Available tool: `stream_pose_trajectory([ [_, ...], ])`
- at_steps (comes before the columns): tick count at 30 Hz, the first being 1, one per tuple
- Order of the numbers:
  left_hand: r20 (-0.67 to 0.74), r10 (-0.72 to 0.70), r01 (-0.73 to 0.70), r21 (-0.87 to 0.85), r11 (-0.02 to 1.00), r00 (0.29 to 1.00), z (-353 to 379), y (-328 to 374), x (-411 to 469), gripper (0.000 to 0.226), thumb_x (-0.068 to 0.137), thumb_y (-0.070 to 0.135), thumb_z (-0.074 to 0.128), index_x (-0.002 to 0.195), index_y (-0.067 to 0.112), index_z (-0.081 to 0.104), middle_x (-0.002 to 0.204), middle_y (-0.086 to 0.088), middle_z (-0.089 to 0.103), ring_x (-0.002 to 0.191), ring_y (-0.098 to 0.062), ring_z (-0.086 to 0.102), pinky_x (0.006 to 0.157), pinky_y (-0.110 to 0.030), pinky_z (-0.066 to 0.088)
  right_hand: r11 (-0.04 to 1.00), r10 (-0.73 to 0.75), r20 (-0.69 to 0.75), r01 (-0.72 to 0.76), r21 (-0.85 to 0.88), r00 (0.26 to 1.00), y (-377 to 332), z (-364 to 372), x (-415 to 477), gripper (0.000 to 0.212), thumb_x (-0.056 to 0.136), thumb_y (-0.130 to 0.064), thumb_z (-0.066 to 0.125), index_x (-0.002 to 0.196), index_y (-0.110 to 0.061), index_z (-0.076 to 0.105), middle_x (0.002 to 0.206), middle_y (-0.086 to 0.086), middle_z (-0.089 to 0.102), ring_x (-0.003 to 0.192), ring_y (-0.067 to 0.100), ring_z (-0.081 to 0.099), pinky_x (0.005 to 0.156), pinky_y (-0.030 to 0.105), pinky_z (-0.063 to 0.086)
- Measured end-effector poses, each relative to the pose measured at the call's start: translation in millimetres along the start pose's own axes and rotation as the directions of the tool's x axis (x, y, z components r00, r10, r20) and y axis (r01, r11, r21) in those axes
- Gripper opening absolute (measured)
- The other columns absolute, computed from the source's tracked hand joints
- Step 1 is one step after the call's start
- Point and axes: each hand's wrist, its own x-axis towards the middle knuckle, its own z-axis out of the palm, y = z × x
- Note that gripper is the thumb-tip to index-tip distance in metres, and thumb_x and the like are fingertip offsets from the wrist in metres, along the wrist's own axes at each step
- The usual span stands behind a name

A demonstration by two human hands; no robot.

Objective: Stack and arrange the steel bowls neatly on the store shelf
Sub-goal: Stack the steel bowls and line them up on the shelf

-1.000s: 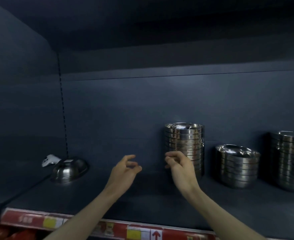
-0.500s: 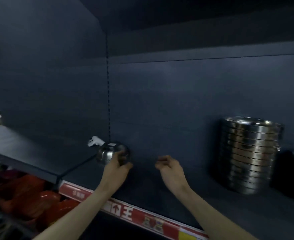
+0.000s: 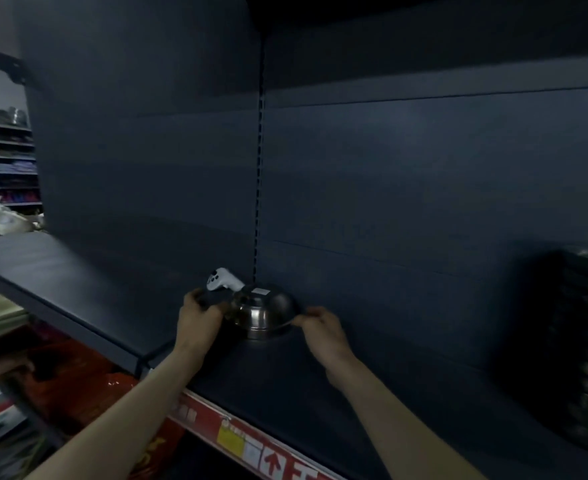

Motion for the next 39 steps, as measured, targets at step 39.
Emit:
stream_pose_trajectory([
  [39, 0.243, 0.193, -0.254, 0.249, 0.935, 0.951, 26, -32, 36, 0.065, 0.077, 0.045, 0.080, 0.136, 0.025, 0.061, 0.125, 0.004, 0.071, 0.117, -0.017, 0.067, 0.095, -0.032, 0.054, 0.886, -0.199, 0.086, 0.217, -0.410, 0.976, 33, 41, 40, 0.073, 0.066, -0.063, 0.071, 0.135, -0.043, 0.056, 0.134, -0.011, 0.065, 0.134, 0.018, 0.056, 0.108, 0.045, 0.054],
])
